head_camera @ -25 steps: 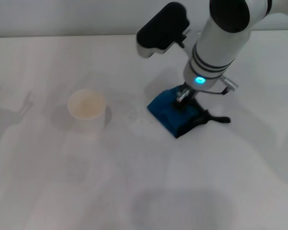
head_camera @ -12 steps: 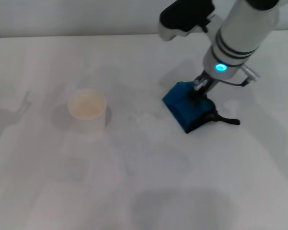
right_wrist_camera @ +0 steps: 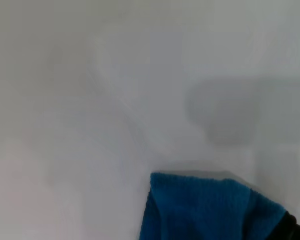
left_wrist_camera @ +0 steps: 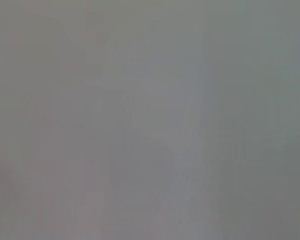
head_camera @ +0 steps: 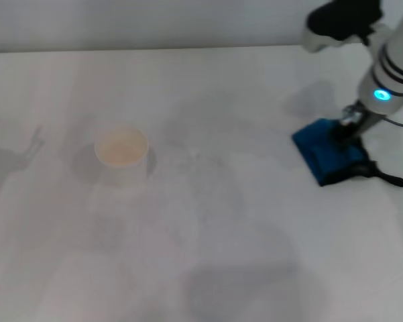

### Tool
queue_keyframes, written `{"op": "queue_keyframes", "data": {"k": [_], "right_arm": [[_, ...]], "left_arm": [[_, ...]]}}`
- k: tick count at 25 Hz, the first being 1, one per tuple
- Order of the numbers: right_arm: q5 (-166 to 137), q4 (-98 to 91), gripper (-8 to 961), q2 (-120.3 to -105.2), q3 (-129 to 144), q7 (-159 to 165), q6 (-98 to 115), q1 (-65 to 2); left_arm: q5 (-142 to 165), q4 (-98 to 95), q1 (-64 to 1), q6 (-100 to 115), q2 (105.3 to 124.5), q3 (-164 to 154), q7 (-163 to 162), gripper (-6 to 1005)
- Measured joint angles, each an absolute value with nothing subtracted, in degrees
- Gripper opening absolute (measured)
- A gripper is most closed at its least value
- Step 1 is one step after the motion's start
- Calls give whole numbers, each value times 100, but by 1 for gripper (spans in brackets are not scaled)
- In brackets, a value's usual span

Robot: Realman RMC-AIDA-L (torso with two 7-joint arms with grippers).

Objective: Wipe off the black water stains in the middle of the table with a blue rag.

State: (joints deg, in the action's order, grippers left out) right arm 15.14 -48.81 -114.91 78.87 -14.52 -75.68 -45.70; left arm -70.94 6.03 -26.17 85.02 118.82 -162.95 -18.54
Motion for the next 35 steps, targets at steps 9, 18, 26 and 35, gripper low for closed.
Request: {"op": "queue_keyframes", "data": {"k": [9, 18, 26, 35], "right_arm": [[1337, -4928, 71, -11404, 7415, -1623, -7741, -4142], [1538, -5040, 72, -11520, 7076, -2081, -7735, -4138], [1597, -5027, 73, -11499, 7004, -2180, -7783, -4176], [1617, -5108, 387, -11507, 6970, -2231, -7814, -4170]], "left_arm": [[-7093, 627, -2765, 8367, 11866, -16295, -1854, 891], [-7092, 702, -2882, 8303, 11870, -16295, -1854, 891], [-7092, 704, -2919, 8208, 11873, -16295, -1854, 891], [-7092, 703, -3016, 7996, 11865, -16295, -1854, 891]]}}
